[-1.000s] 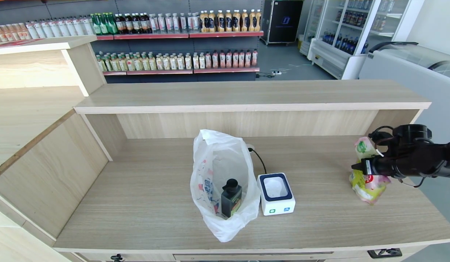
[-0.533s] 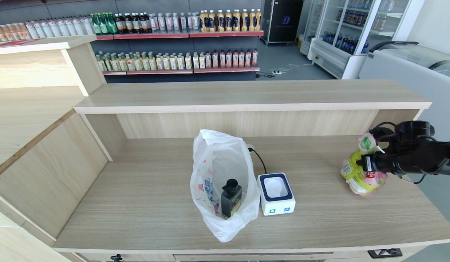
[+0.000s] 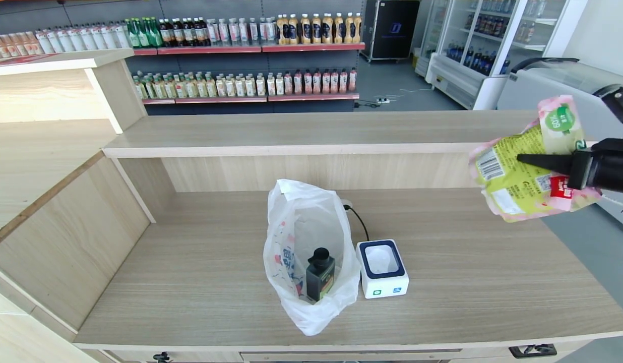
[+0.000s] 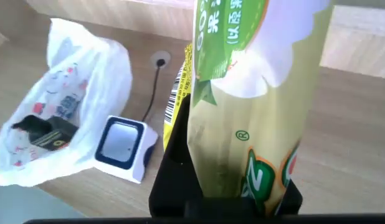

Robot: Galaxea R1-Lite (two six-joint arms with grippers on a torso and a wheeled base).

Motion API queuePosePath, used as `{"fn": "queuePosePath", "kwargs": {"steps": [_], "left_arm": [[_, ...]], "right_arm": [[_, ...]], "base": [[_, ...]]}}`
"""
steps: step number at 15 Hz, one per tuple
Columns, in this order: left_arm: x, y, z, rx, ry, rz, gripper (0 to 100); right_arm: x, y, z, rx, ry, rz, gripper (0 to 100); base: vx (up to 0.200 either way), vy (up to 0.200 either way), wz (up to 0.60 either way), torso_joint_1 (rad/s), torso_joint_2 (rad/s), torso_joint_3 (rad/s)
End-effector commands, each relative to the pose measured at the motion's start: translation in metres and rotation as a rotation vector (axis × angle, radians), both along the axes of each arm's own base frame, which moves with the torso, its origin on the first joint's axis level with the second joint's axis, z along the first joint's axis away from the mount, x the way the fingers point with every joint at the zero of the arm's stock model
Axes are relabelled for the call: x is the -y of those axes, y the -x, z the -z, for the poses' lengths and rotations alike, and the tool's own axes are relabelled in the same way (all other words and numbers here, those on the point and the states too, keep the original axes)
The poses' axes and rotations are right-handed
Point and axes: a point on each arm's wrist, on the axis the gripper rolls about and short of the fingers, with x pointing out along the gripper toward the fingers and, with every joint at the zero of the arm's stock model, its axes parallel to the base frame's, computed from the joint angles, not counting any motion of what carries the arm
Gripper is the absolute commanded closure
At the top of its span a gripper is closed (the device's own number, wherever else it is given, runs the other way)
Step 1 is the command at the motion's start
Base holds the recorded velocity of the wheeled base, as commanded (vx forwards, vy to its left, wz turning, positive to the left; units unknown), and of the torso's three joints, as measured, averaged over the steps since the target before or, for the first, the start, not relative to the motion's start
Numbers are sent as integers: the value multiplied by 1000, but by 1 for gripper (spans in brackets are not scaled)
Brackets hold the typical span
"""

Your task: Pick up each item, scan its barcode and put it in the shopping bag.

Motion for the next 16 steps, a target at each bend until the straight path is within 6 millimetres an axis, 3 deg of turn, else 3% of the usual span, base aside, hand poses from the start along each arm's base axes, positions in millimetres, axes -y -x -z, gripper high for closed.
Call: {"fn": "queuePosePath", "kwargs": {"steps": [1,3,5,8,10,12,14,16], "left_arm": [[0,0,0,0,-1,-1,0],[0,0,0,0,-1,-1,0],[0,0,0,0,-1,-1,0],[0,0,0,0,-1,-1,0],[0,0,0,0,-1,-1,0],[0,0,0,0,-1,-1,0],[0,0,0,0,-1,-1,0],[0,0,0,0,-1,-1,0]], "right_arm": [[-44,99,-71,190,-120,-305,100],[-72,125,-99,177,-232,-482,100],[-98,145,-101,158,-263,-678,100],[-123,140,-90,106,-261,-815,100],[-135,127,-84,121,-231,-726,100],[-140,137,-78,38,-226,-616,100],[-140,148,-77,-3,-217,-621,100],[-144,146,-84,32,-209,-693,100]], "base": [[0,0,0,0,0,0],[0,0,0,0,0,0],[0,0,0,0,0,0],[0,0,0,0,0,0],[0,0,0,0,0,0],[0,0,0,0,0,0],[0,0,0,0,0,0],[0,0,0,0,0,0]]}}
